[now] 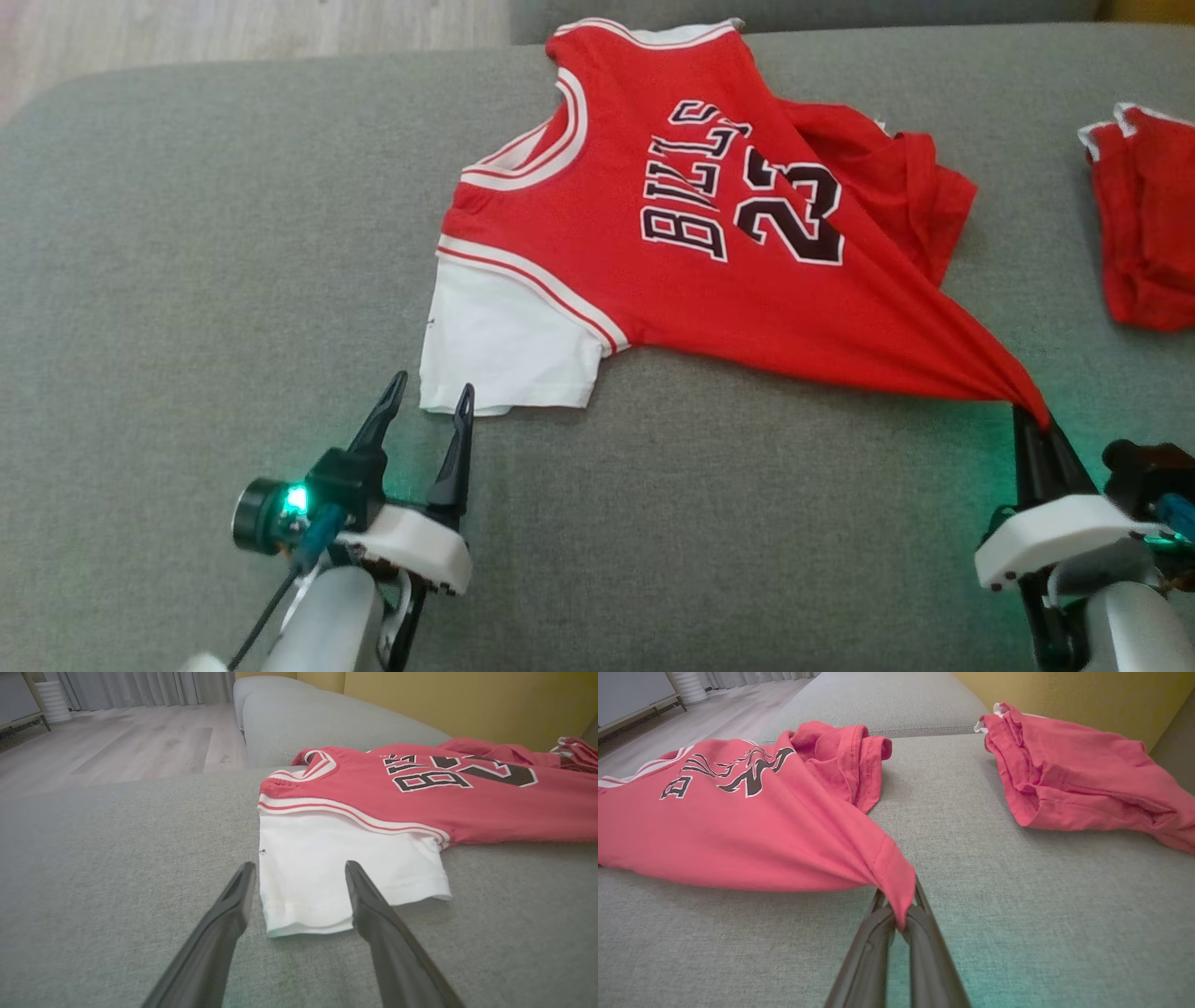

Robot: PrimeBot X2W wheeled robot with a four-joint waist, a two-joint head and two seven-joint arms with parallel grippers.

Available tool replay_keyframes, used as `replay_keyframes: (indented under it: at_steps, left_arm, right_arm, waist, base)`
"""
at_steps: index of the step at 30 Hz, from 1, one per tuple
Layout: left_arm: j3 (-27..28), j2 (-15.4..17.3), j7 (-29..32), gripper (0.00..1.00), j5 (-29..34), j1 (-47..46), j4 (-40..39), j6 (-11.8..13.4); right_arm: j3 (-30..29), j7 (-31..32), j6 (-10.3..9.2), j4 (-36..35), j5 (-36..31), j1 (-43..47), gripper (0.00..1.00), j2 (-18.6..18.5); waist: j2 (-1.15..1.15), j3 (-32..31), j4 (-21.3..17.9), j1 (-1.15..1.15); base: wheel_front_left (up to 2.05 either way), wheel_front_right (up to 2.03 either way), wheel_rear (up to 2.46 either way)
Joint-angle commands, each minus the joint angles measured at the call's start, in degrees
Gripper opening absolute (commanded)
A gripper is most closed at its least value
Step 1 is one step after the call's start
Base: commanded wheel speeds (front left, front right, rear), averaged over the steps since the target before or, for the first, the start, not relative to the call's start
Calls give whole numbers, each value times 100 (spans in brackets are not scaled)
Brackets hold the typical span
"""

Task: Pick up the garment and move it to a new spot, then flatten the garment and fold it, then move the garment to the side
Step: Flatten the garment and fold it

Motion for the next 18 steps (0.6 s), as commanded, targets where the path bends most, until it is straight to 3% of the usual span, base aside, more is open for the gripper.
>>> replay_keyframes:
  at_steps: [1, 7, 15, 16, 17, 18]
  left_arm:
    - [162, 47, -36, 100, 17, -304, -42, 11]
    - [203, 43, 75, 100, -58, -660, 621, 178]
    - [110, 37, 369, 100, -176, -1022, 1424, 193]
    - [91, 36, 393, 93, -197, -1041, 1496, 170]
    - [61, 36, 411, 30, -211, -1054, 1558, 144]
    - [28, 35, 423, 0, -224, -1060, 1611, 115]
  right_arm:
    - [95, -21, -4, -199, -51, -157, 0, -18]
    - [202, -63, -4, -261, -167, -217, 0, 53]
    - [351, -77, -4, -311, -229, -298, 0, 95]
    - [358, -76, -4, -311, -231, -303, 0, 95]
    - [363, -79, -4, -308, -232, -305, 0, 91]
    - [367, -84, -4, -304, -234, -305, 0, 86]
  waist:
    - [0, 44, -28, 0]
    - [0, 178, -97, 0]
    - [0, 272, -176, 0]
    - [0, 264, -180, 0]
    - [0, 247, -179, 0]
    - [0, 225, -178, 0]
  base:
    - [0, 0, 0]
    - [0, 0, 0]
    - [0, 0, 0]
    - [0, 0, 0]
    - [0, 0, 0]
    - [0, 0, 0]
